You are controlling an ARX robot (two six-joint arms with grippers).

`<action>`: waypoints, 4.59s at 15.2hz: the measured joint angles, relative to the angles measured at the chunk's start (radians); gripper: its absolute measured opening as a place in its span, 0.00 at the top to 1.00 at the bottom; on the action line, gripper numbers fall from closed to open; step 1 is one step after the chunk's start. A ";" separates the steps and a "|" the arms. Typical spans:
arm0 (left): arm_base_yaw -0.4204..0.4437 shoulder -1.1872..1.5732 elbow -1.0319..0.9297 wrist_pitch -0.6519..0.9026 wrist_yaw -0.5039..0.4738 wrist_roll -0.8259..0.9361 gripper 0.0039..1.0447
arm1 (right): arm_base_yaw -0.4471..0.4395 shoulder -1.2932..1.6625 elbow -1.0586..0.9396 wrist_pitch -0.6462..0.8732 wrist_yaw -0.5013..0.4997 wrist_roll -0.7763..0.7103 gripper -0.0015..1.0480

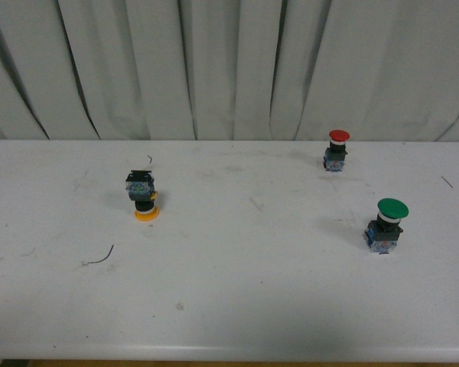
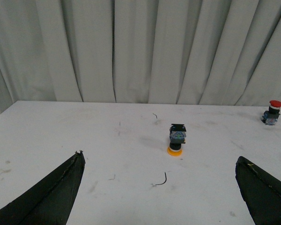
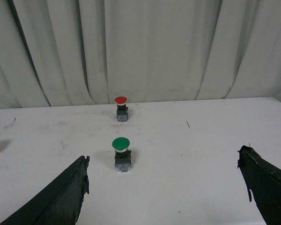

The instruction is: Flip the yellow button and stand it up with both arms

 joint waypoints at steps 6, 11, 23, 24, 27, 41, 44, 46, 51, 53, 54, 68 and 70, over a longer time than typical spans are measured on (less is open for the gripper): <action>0.000 0.000 0.000 0.000 0.000 0.000 0.06 | 0.000 0.000 0.000 0.000 0.000 0.000 0.06; 0.000 0.000 0.000 0.000 0.000 0.000 0.06 | 0.000 0.000 0.000 0.000 0.000 0.000 0.06; 0.000 0.000 0.000 0.000 0.000 0.000 0.06 | 0.000 0.000 0.000 0.000 0.000 0.000 0.06; 0.000 0.000 0.000 0.000 0.000 0.000 0.06 | 0.000 0.000 0.000 0.000 0.000 0.000 0.06; -0.011 0.154 0.116 -0.240 -0.114 -0.128 0.06 | 0.000 0.000 0.000 0.000 0.000 0.000 0.06; -0.044 1.429 0.650 0.470 -0.015 -0.089 0.06 | 0.000 0.000 0.000 0.000 0.000 0.000 0.06; -0.137 1.726 0.912 0.391 -0.050 -0.055 0.06 | 0.000 0.000 0.000 0.000 0.000 0.000 0.06; -0.161 1.853 1.028 0.354 -0.087 -0.016 0.06 | 0.000 0.000 0.000 0.000 0.000 0.000 0.06; -0.139 2.039 1.198 0.231 -0.074 -0.013 0.06 | 0.000 0.000 0.000 0.000 0.000 0.000 0.06; -0.134 2.080 1.252 0.177 -0.066 -0.051 0.06 | 0.000 0.000 0.000 0.000 0.000 0.000 0.06; -0.132 2.094 1.267 0.156 -0.066 -0.059 0.06 | 0.000 0.000 0.000 0.000 0.000 0.000 0.06; -0.158 2.189 1.292 0.188 -0.022 -0.037 0.06 | 0.000 0.000 0.000 0.000 0.000 0.000 0.06; -0.158 2.198 1.286 0.186 -0.014 -0.031 0.06 | 0.000 0.000 0.000 0.000 0.000 0.000 0.06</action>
